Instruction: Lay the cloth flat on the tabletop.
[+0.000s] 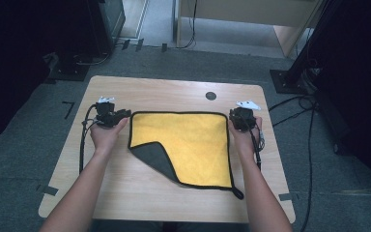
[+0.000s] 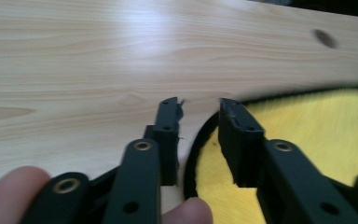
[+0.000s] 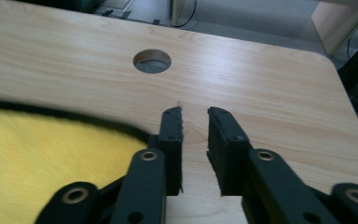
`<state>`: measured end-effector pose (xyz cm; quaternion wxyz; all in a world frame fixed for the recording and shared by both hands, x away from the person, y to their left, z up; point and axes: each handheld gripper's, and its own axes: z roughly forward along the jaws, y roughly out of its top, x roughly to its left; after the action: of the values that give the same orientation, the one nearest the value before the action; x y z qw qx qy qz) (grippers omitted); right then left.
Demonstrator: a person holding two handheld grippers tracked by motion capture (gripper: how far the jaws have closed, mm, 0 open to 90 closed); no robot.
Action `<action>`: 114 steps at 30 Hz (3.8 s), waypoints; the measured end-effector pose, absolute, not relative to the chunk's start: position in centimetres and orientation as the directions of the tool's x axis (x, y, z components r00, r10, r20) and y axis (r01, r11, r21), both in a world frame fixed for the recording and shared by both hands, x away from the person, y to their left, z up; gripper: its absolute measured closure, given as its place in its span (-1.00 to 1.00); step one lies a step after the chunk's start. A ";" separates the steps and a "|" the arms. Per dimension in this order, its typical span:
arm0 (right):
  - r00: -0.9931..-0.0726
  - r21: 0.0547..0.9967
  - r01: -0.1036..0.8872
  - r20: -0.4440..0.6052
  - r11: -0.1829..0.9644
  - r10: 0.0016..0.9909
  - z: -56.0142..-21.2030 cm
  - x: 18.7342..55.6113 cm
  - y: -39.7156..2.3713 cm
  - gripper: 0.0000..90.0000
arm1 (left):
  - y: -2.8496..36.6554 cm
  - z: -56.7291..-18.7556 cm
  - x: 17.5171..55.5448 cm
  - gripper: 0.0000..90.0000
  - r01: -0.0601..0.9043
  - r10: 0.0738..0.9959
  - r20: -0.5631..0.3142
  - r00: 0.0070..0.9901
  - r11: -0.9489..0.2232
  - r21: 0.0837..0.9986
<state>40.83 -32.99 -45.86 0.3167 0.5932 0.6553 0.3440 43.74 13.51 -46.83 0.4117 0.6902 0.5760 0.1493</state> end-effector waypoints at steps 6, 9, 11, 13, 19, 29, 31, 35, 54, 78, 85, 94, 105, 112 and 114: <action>-0.183 0.808 0.583 0.023 0.090 0.983 -47.2 39.1 -33.7 0.40 | 12.8 -47.9 41.3 0.37 0.644 0.909 -0.199 0.366 -0.093 0.759; -0.208 0.792 0.606 0.070 0.073 0.976 -48.0 38.1 -33.9 0.34 | 11.7 -48.3 40.1 0.37 0.646 0.891 -0.215 0.400 -0.108 0.755; -0.233 0.785 0.615 0.082 0.082 0.969 -48.5 37.5 -33.8 0.28 | 10.7 -48.3 39.1 0.37 0.650 0.870 -0.235 0.433 -0.121 0.750; -0.260 0.781 0.617 0.087 0.097 0.962 -48.9 37.1 -33.5 0.23 | 9.4 -48.3 38.2 0.36 0.639 0.846 -0.231 0.480 -0.156 0.754; -0.293 0.755 0.642 0.085 0.130 0.952 -50.8 36.6 -32.8 0.08 | 6.0 -49.1 37.0 0.31 0.635 0.798 -0.167 0.579 -0.314 0.706; -0.282 0.763 0.627 0.034 0.157 0.959 -52.3 36.2 -32.4 -0.14 | 4.1 -50.5 35.5 0.63 0.563 0.779 0.006 0.628 -0.460 0.687; -0.273 0.760 0.632 0.038 0.150 0.961 -52.3 36.2 -32.5 -0.16 | 4.3 -50.3 35.0 0.93 0.549 0.781 0.024 0.624 -0.460 0.698; -0.264 0.758 0.636 0.040 0.143 0.964 -52.2 36.2 -32.4 -0.17 | 5.4 -49.9 34.2 1.00 0.541 0.772 -0.007 0.636 -0.438 0.718; -0.255 0.759 0.637 0.038 0.138 0.966 -52.2 36.0 -32.3 -0.16 | 14.9 -48.8 26.9 0.49 0.520 0.751 -0.174 0.637 -0.251 0.817; -0.253 0.760 0.635 0.034 0.139 0.967 -52.3 36.0 -32.3 -0.17 | 9.8 -50.0 30.7 0.13 0.622 0.810 -0.186 0.556 -0.257 0.740; -0.253 0.759 0.636 0.036 0.138 0.967 -52.2 36.0 -32.3 -0.17 | 10.4 -50.0 29.8 0.91 0.593 0.796 -0.124 0.592 -0.327 0.736; -0.253 0.759 0.636 0.036 0.138 0.967 -52.2 36.0 -32.3 -0.16 | 13.4 -50.1 27.1 0.89 0.574 0.750 -0.160 0.641 -0.330 0.750; -0.254 0.759 0.636 0.035 0.139 0.967 -52.2 36.0 -32.3 -0.16 | 16.9 -49.9 26.4 0.25 0.607 0.764 -0.272 0.585 -0.190 0.772; -0.253 0.760 0.635 0.035 0.138 0.967 -52.3 36.0 -32.3 -0.17 | 15.4 -49.0 27.0 0.15 0.575 0.757 -0.265 0.597 -0.173 0.800; -0.252 0.759 0.636 0.036 0.137 0.967 -52.3 36.0 -32.3 -0.17 | 14.8 -48.9 27.1 0.15 0.571 0.748 -0.261 0.610 -0.187 0.799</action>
<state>36.00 -32.27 -52.25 0.2426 0.5612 0.7140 0.3412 27.05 14.76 -48.93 0.4695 0.7645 0.4315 0.0942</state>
